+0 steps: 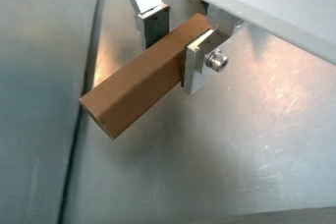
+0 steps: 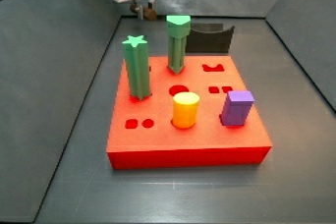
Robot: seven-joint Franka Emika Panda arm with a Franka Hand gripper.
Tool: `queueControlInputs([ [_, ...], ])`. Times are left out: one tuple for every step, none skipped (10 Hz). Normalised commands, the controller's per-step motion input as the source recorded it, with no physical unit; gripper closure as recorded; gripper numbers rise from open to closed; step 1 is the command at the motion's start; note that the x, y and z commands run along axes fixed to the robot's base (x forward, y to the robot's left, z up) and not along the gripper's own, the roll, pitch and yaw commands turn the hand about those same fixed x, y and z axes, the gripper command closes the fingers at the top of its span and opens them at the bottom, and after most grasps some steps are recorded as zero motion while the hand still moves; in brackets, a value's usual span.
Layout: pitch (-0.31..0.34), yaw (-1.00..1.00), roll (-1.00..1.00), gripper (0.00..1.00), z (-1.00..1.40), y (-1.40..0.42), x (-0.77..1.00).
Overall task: Pick up the hexagon object. Move up. Place the hexagon object on the fixture. Regrasp the hexagon object. Move to above the board. Insert the hexagon object.
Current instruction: Move up, then place the hexagon object on the fixture.
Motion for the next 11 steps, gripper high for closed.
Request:
queueControlInputs([
  [0.068, -0.01, 0.08, 1.0, 0.3, 0.0, -0.03],
  [0.084, -0.01, 0.1, 1.0, 0.18, 0.0, -0.02],
  [0.0, 0.0, 0.0, 1.0, 1.0, 0.0, 0.0],
  [0.01, 0.01, 0.01, 1.0, 1.0, 0.0, 0.0],
  [0.032, 0.0, 0.01, 1.0, 1.0, 0.0, -0.01],
  [0.044, -0.01, 0.03, 1.0, 1.0, 0.0, -0.02],
  [0.058, -0.02, 0.05, 1.0, 1.0, 0.0, -0.02],
  [0.067, -0.01, 0.07, 1.0, 1.0, 0.0, -0.03],
  [0.075, 0.0, 0.09, 1.0, 1.0, 0.0, -0.03],
  [0.08, 0.01, 0.1, 1.0, 1.0, -0.01, -0.03],
  [0.084, 0.02, 0.11, 1.0, 1.0, -0.01, -0.03],
])
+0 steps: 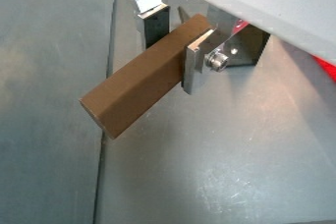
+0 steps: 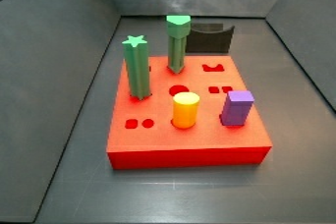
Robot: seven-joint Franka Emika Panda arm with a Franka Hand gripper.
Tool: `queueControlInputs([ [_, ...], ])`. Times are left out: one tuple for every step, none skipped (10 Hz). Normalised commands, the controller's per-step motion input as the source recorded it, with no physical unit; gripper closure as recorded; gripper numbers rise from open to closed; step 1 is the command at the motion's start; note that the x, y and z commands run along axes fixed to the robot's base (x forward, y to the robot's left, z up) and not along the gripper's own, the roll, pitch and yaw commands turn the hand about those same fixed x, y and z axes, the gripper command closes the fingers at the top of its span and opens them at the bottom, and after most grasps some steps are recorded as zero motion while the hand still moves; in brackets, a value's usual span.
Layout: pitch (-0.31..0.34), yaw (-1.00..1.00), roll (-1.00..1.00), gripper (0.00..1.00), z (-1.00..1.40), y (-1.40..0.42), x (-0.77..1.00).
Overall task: Pick up the hexagon object. Move up. Place the hexagon object on the fixture. Regrasp the hexagon object. Move to above the board. Insert the hexagon object.
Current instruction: Place the hexagon object on the fixture.
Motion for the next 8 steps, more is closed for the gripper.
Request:
queueControlInputs([
  [0.092, 0.03, 0.12, 1.0, 0.92, -0.01, -0.03],
  [0.1, 0.03, 0.14, 1.0, 0.8, -0.01, -0.02],
  [0.103, 0.04, 0.13, 1.0, 0.65, -0.01, -0.02],
  [0.103, 0.03, 0.12, 1.0, 0.53, 0.0, -0.01],
  [0.104, 0.03, 0.1, 1.0, 0.44, 0.0, -0.01],
  [0.106, 0.03, 0.09, 1.0, 0.27, 0.01, 0.0],
  [-0.06, -1.0, -0.06, 1.0, 0.3, -1.0, 0.79],
  [-0.055, -1.0, -0.06, 1.0, 0.25, -1.0, 0.8],
])
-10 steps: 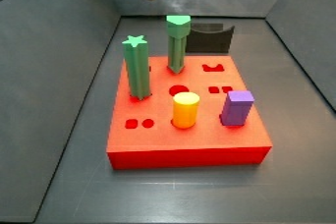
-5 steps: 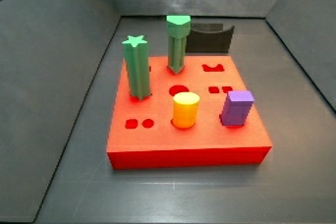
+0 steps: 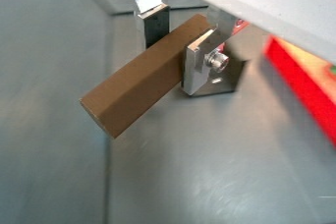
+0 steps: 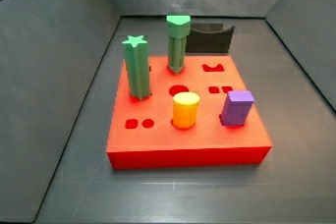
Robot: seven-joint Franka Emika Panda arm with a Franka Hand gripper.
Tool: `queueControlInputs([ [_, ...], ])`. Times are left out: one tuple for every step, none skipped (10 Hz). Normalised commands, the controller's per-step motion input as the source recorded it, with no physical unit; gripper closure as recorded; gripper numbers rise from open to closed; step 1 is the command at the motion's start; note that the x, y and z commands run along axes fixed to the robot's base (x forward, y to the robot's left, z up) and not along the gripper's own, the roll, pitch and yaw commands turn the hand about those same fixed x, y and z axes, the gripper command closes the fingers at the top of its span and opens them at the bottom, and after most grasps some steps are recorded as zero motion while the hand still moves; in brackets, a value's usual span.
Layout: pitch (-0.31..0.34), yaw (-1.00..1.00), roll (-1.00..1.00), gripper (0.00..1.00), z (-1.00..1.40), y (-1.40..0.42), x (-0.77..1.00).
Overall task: Pick up the hexagon object. Move up. Place the hexagon object on the fixture. Regrasp the hexagon object. Move to above the board. Insert the hexagon object.
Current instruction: Place the hexagon object on the fixture.
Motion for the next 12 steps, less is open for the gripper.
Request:
queueControlInputs([
  [-0.046, -1.0, -0.07, 1.0, 0.25, -1.0, 0.82],
  [-0.028, -1.0, -0.08, 1.0, 0.25, -1.0, 0.87],
  [-0.017, -1.0, -0.09, 1.0, 0.25, -1.0, 0.91],
  [0.013, -1.0, -0.11, 1.0, 0.24, -0.97, 1.0],
  [0.041, -1.0, -0.12, 1.0, 0.22, -0.84, 1.0],
  [0.079, -1.0, -0.14, 1.0, 0.18, -0.68, 1.0],
  [0.129, -0.9, -0.16, 1.0, 0.13, -0.5, 1.0],
  [0.137, -0.66, -0.14, 1.0, 0.1, -0.37, 1.0],
  [0.144, -0.45, -0.11, 1.0, 0.07, -0.27, 1.0],
  [0.145, -0.25, -0.09, 1.0, 0.05, -0.15, 0.91],
  [0.143, -0.17, -0.08, 1.0, 0.03, -0.09, 0.82],
  [0.144, -0.12, -0.08, 1.0, 0.02, -0.05, 0.73],
])
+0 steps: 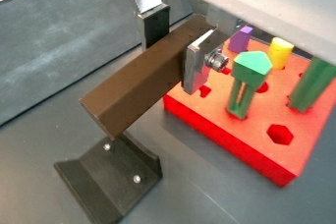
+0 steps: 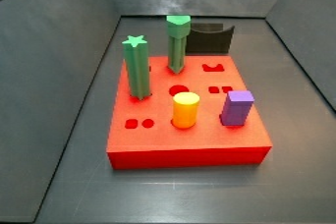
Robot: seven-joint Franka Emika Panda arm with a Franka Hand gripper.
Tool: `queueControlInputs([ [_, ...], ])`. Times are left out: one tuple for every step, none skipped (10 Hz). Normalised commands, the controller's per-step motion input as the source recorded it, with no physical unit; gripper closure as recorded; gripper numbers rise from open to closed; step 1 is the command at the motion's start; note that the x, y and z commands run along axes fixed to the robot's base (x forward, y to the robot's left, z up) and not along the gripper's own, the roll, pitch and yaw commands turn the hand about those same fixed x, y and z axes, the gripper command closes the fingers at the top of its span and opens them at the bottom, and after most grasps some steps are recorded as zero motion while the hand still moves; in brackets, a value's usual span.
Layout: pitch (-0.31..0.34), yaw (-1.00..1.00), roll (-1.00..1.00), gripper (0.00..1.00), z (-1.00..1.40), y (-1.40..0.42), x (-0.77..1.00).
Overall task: Pick up the hexagon object. Move up. Place the hexagon object on the fixture. Regrasp the hexagon object. Move to above the board. Insert the hexagon object.
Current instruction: Place the hexagon object on the fixture.
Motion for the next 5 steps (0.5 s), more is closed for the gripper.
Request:
queueControlInputs([
  [0.151, -0.09, -0.08, 1.0, 0.02, -0.02, 0.64],
  [0.099, 0.01, -1.0, 1.0, -0.66, 0.85, 1.0],
  [0.092, 0.0, -1.0, 1.0, -0.64, 0.83, 0.95],
  [0.08, -0.01, -1.0, 1.0, -0.53, 0.76, 0.92],
  [0.072, -0.02, -1.0, 1.0, -0.22, 0.47, 0.79],
])
